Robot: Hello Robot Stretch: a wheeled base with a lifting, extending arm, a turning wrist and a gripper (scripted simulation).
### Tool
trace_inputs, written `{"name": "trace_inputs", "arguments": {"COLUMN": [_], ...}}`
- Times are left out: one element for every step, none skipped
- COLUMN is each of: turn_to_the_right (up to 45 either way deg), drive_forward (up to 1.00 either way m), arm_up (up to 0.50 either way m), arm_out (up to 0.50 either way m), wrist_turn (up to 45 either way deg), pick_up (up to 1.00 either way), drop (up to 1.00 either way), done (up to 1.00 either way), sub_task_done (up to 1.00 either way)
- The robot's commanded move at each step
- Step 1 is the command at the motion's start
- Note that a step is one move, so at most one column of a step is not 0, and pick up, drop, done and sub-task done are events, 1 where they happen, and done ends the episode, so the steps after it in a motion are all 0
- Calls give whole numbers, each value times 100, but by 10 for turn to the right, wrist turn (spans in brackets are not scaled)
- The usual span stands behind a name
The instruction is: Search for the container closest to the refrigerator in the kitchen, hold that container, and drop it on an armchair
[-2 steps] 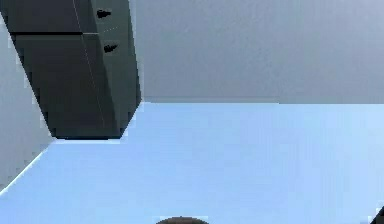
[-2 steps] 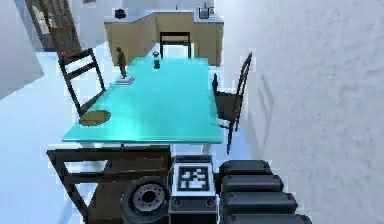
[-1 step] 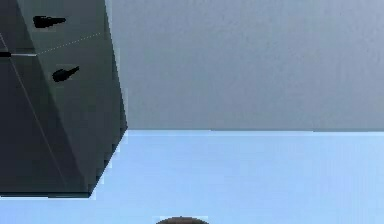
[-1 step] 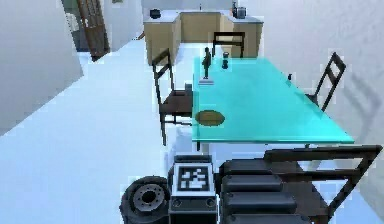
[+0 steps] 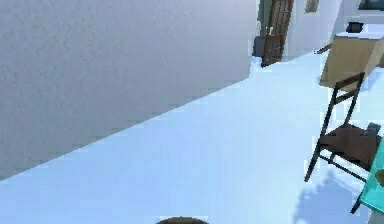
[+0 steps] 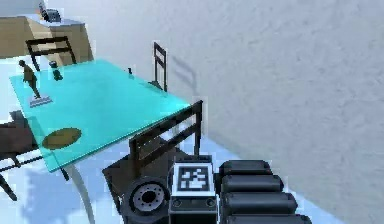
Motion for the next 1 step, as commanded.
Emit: {"name": "trace_inputs", "arguments": {"turn_to_the_right": [120], "drive_forward": [0], "arm_up": [0], "arm_out": [0], "wrist_turn": [0], "pick_up": [0], "drop": [0], "done": [0], "sub_task_done": [0]}}
